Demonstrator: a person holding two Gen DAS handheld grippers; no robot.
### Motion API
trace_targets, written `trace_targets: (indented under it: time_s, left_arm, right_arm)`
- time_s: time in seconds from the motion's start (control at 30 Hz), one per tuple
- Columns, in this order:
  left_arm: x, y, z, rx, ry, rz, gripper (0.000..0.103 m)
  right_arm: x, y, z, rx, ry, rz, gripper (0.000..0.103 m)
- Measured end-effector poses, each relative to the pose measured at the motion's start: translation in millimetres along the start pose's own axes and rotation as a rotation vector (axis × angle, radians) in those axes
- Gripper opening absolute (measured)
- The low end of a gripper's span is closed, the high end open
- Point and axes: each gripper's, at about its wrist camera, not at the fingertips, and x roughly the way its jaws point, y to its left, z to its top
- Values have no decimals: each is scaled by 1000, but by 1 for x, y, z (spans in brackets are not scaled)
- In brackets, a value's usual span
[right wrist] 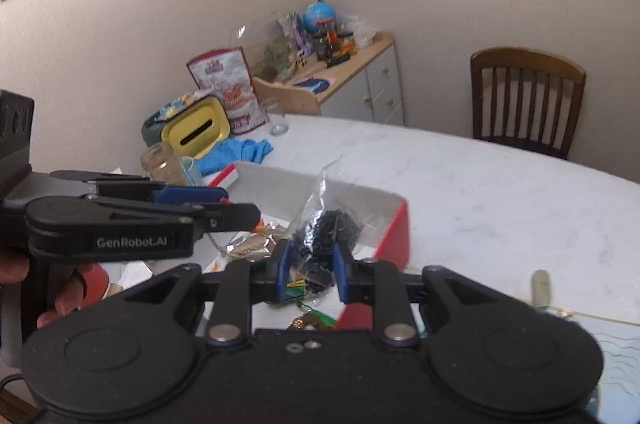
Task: Organize objects
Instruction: 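Carry the horse keychain and black bag over the red box with both grippers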
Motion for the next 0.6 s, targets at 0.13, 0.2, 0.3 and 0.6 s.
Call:
trace_targets:
  time_s: [0.13, 0.2, 0.3, 0.6]
  left_arm:
    - [17, 18, -14, -2, 55, 15, 39]
    - [26, 25, -23, -2, 87, 12, 39]
    - [39, 31, -35, 17, 136, 11, 39]
    - [76, 37, -54, 83, 266, 8, 39]
  right_arm:
    - [29, 9, -2, 1, 46, -12, 22]
    - [41, 10, -5, 13, 69, -13, 22]
    - [59, 10, -9, 30, 104, -20, 22]
    - [100, 14, -12, 38, 206, -57, 22]
